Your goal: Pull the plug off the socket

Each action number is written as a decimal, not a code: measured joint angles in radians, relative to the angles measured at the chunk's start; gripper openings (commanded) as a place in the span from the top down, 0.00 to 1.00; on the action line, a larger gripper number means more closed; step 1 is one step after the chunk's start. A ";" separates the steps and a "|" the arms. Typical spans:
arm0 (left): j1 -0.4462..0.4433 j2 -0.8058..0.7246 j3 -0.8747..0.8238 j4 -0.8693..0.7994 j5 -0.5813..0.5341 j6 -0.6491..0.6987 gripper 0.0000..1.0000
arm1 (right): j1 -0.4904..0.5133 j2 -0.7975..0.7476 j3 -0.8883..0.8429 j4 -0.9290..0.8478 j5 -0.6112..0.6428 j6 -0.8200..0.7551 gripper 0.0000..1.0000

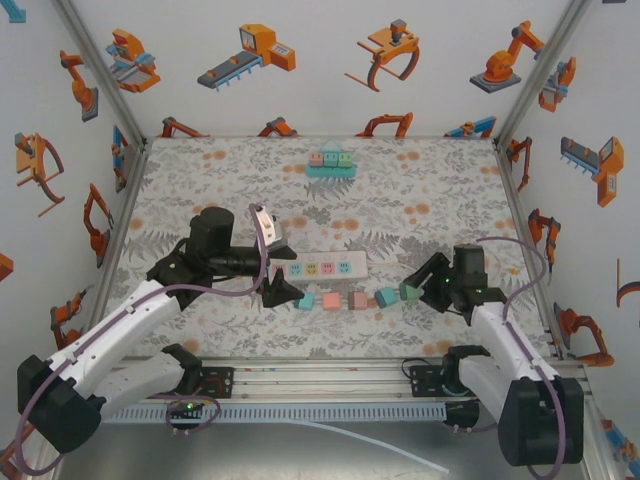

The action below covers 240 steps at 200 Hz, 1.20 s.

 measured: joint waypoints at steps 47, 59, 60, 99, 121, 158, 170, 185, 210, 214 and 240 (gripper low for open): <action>0.000 0.000 0.000 -0.009 -0.030 0.000 0.03 | 0.080 -0.023 0.187 -0.019 0.113 0.037 0.40; 0.000 0.000 0.000 -0.008 -0.055 0.000 0.03 | 0.136 0.021 0.255 -0.006 0.152 0.015 0.40; 0.000 0.000 0.000 -0.008 -0.056 0.000 0.03 | 0.140 0.024 0.260 -0.005 0.155 0.014 0.40; 0.000 -0.001 0.000 -0.006 -0.201 -0.013 0.03 | 0.311 0.319 0.565 0.080 0.268 -0.119 0.40; 0.000 -0.018 -0.001 -0.002 -0.288 -0.047 0.03 | 0.348 0.536 0.784 0.117 0.301 -0.186 0.39; 0.000 -0.079 -0.015 0.010 -0.370 -0.113 0.03 | 0.346 0.914 1.146 0.158 0.312 -0.260 0.36; 0.000 -0.092 -0.022 0.010 -0.382 -0.133 0.03 | 0.338 1.033 1.265 0.156 0.309 -0.267 0.36; 0.000 -0.107 -0.033 0.011 -0.393 -0.160 0.03 | 0.322 1.178 1.422 0.137 0.299 -0.269 0.35; 0.000 -0.123 -0.049 0.010 -0.396 -0.188 0.03 | 0.293 1.390 1.656 0.115 0.289 -0.275 0.34; 0.000 -0.125 -0.050 0.010 -0.397 -0.191 0.03 | 0.289 1.418 1.687 0.109 0.288 -0.277 0.34; 0.001 -0.140 -0.051 0.002 -0.412 -0.198 0.03 | 0.264 1.591 1.880 0.088 0.255 -0.280 0.35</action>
